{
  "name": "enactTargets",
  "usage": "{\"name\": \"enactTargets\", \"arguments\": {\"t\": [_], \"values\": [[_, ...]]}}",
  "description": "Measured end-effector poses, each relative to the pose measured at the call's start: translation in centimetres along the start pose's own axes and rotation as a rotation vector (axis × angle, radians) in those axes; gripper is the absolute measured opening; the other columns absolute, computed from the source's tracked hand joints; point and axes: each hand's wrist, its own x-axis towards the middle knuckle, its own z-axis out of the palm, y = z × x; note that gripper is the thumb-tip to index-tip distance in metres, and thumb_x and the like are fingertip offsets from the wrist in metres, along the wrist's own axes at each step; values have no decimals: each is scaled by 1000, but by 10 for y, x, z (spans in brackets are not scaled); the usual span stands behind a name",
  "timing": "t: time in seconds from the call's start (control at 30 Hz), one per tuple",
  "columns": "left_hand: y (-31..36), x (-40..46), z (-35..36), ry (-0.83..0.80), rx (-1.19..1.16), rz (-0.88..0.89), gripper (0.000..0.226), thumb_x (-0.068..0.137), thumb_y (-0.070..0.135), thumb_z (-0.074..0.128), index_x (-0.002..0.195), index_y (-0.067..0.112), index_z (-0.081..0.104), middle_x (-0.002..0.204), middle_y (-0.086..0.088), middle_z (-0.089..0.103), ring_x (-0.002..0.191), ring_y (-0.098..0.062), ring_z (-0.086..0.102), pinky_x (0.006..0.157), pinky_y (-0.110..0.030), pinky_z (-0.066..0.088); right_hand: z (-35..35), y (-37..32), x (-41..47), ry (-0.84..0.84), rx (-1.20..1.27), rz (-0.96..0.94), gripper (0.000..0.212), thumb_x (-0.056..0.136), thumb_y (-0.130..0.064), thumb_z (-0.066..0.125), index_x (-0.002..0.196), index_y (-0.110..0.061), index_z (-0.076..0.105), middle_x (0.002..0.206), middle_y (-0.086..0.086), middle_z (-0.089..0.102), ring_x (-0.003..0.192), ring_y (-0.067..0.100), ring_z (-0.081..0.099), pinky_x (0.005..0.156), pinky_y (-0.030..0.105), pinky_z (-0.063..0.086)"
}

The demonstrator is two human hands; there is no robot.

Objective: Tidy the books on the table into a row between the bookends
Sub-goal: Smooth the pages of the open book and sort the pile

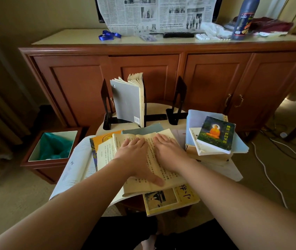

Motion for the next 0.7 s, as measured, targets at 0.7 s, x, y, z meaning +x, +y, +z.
{"name": "enactTargets", "arguments": {"t": [0.7], "values": [[10, -5, -13, 18, -13, -21, 158, 32, 111, 49, 162, 23, 25, 165, 1, 31, 153, -27, 23, 128, -55, 9, 1, 4, -112, -41, -63, -91, 47, 113, -25, 28, 158, -17, 36, 168, 0, 27, 153, 21, 21, 123, 37, 25]]}}
